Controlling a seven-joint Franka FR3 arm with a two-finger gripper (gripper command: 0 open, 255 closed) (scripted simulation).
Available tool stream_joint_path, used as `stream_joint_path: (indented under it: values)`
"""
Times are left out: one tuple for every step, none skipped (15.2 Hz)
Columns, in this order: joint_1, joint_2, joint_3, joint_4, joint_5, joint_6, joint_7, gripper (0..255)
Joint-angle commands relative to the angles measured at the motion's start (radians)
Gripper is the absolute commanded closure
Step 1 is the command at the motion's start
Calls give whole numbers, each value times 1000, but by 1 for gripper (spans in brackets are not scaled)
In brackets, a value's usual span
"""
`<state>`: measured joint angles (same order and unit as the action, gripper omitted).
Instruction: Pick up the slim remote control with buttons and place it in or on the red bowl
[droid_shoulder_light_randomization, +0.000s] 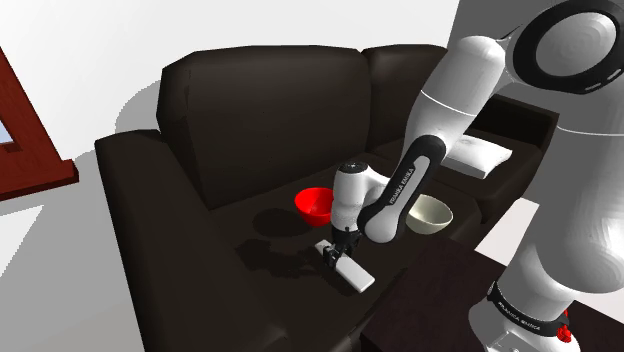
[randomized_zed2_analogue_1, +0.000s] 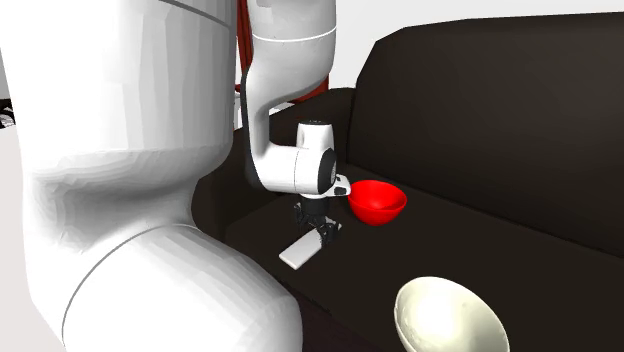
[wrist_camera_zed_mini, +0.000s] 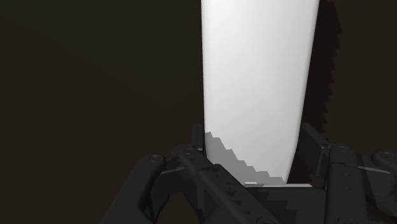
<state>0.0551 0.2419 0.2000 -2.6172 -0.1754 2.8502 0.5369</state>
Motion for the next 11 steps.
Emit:
stream_joint_path:
  values:
    - [0,0,0,0,0,0,0,255]
    - [0,0,0,0,0,0,0,255]
    - [0,0,0,0,0,0,0,255]
    - [0,0,0,0,0,0,0,255]
    - [-6,-17,9,-3,12,-13,-9,255]
    - [-12,-34,18,-6,24,-27,-18,255]
    - [-17,-51,25,-8,37,-41,-27,255]
    - [-22,-68,33,-11,50,-55,-37,255]
    - [-26,-85,40,-13,63,-70,-46,255]
    - [-29,-101,45,-14,75,-84,-55,255]
    - [-32,-118,51,-16,88,-99,-65,255]
